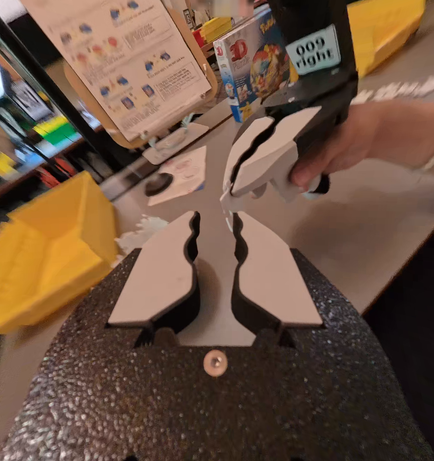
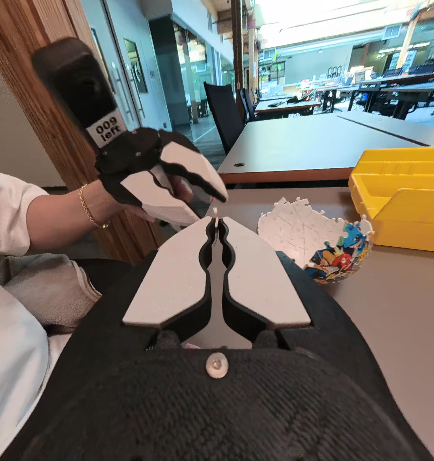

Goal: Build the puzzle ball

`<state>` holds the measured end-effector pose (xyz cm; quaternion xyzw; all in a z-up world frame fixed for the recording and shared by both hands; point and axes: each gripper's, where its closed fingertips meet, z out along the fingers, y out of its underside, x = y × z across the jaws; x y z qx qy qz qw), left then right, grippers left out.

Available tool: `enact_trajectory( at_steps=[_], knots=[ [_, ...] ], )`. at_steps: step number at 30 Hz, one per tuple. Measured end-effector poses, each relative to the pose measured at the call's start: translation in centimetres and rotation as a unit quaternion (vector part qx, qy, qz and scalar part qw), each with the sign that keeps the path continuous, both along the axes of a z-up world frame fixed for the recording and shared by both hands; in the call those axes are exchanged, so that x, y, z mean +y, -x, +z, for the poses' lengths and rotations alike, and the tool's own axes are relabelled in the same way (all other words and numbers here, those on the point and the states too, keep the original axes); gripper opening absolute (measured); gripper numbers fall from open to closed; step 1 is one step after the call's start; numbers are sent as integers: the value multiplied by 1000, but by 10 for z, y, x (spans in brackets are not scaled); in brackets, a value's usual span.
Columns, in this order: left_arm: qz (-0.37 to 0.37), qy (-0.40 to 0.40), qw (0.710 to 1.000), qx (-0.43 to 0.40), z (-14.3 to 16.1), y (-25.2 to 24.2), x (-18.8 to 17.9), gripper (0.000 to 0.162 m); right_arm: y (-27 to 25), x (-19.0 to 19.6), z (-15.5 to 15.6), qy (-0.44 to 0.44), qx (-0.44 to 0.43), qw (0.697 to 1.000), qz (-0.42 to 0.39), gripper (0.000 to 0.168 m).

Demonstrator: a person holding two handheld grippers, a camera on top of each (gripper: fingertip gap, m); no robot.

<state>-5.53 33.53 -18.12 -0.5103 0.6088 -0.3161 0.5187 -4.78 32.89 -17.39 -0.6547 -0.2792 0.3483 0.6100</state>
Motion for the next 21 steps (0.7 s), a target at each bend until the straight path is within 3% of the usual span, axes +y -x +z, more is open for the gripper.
enact_trajectory(
  at_steps=[2,6,12,15,17,21],
  knots=[
    [-13,82,997,-11,-5,-2,-8,19,-1,-4,1,-13,12,1000,1,2],
    [-17,133,991,-17,-11,-6,-15,7,-1,-8,-2,-29,13,999,-5,2],
    [-45,190,981,-16,-8,-11,-24,13,-2,-16,4,-40,33,999,6,2],
    [-48,185,982,-8,-8,-14,-25,18,0,-18,6,-49,30,998,10,2],
    [-61,172,983,0,-9,-15,-30,7,2,-20,6,-53,27,998,11,3],
    [-76,151,985,22,-10,-12,-34,2,1,-27,1,-58,-3,998,25,4]
  ],
)
